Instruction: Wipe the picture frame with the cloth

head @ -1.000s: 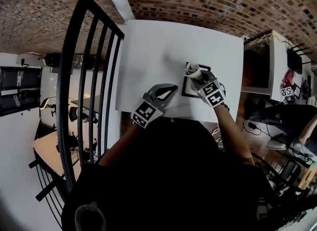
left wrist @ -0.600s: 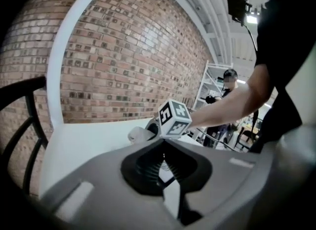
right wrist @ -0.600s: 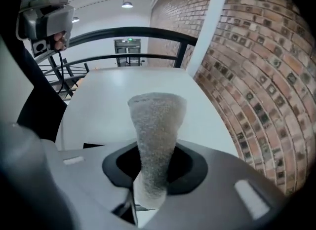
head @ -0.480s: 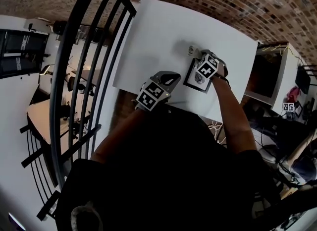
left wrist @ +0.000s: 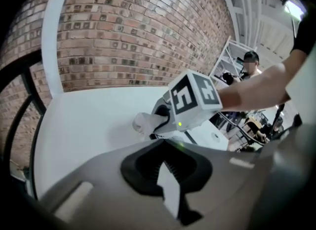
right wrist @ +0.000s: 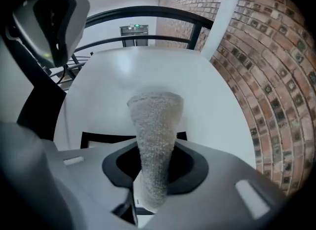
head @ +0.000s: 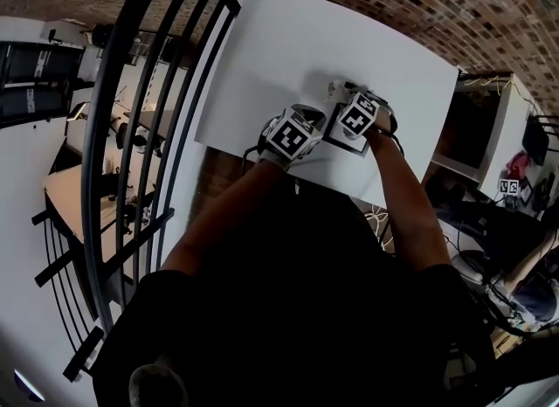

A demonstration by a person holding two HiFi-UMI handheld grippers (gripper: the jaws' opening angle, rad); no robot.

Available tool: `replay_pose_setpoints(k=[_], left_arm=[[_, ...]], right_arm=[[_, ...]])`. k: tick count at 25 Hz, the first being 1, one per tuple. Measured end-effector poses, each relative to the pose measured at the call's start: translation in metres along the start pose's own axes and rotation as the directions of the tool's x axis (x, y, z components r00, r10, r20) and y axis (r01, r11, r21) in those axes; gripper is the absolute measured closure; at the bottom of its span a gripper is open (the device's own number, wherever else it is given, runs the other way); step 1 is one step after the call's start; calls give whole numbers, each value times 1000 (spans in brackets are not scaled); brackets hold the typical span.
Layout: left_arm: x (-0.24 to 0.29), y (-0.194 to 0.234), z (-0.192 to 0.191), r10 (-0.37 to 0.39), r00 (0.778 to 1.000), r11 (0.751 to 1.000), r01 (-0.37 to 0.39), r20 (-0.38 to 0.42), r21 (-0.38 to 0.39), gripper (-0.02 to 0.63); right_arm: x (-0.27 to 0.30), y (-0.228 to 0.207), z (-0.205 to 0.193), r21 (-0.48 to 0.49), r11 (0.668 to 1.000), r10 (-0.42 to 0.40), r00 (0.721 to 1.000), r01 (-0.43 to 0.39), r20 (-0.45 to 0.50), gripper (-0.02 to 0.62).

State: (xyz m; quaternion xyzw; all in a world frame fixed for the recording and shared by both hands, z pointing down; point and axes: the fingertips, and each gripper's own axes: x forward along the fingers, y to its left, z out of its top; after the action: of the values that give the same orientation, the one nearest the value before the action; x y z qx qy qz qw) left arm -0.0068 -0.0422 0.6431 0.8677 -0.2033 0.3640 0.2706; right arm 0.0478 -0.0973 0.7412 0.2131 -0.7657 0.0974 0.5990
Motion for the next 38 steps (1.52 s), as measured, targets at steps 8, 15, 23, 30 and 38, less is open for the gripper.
replay_pose_setpoints(k=[8,15,23,30,38], left_arm=[[5,13,-4,10,1000,996,-7,23,-93,605],[1,8,3,22,1000,999,-22,5,-50,605],[3,1,5,20,1000,1000,-20,3,-21,604],[9,-2,22,21,1000,1000,-21,7,-6,604],[16,-6,12,33,999,999,-32,-8,22,604]], right_arm=[[-7,64,-3,-28,992,123,992,-123,-18,494],[-21,116,-7,-100,974,199,979,-203,-47,489],[-32,135,-16,-111,971,209,977,-212,-37,489],[-50,30,-46,-5,998,68,997,-68,-40,489],[-35,-54,-61,34,997,-63,993,67,-102,489]])
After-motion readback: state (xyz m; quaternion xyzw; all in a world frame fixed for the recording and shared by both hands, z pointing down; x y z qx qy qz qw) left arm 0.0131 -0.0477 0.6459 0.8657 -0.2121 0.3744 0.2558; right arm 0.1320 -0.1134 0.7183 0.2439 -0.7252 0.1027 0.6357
